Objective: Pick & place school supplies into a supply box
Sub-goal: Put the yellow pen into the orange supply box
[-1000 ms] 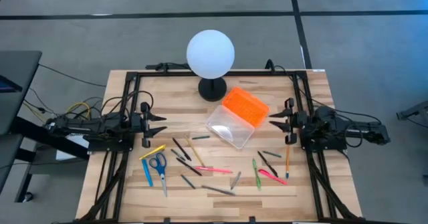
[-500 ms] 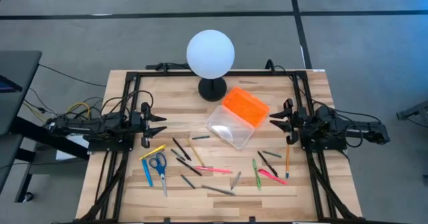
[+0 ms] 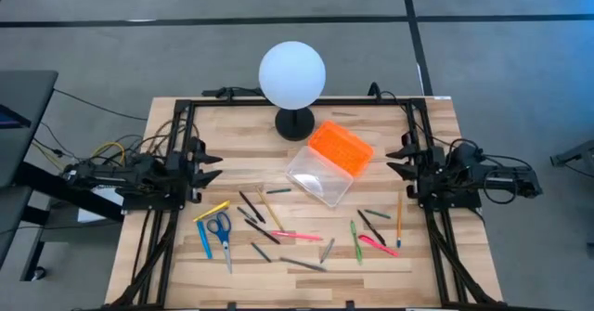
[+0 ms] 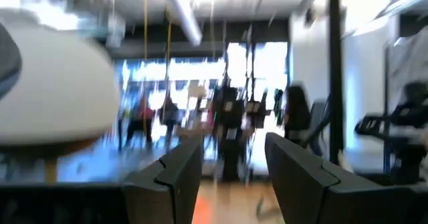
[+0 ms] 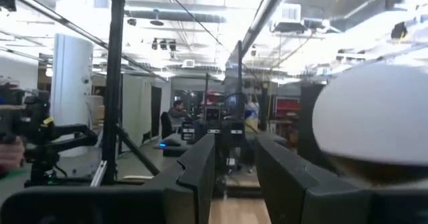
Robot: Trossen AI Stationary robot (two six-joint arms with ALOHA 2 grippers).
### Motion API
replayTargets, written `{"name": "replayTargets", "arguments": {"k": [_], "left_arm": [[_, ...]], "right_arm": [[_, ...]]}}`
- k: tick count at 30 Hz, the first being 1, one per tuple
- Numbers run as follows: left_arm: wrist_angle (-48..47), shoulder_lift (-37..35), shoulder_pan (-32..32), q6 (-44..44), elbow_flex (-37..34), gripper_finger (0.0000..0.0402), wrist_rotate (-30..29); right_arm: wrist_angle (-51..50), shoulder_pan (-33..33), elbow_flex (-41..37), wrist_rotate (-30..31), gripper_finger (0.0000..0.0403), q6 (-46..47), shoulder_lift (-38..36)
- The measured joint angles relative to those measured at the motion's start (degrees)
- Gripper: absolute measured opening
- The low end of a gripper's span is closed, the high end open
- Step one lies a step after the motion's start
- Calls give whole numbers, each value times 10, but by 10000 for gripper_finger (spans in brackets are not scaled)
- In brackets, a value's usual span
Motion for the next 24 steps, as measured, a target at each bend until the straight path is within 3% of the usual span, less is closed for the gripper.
{"name": "replayTargets", "arguments": {"k": [9, 15, 20, 24], "left_arm": [[175, 0, 0, 72, 1, 158, 32], [156, 0, 0, 86, 1, 158, 117], [117, 0, 0, 104, 1, 158, 125], [121, 10, 0, 110, 7, 158, 126]], "right_arm": [[51, 25, 69, -7, 101, -62, 86], [158, 55, 73, -13, 101, -78, 133], [242, 51, 74, -9, 101, -118, 185], [253, 29, 108, 5, 101, -119, 255]]}}
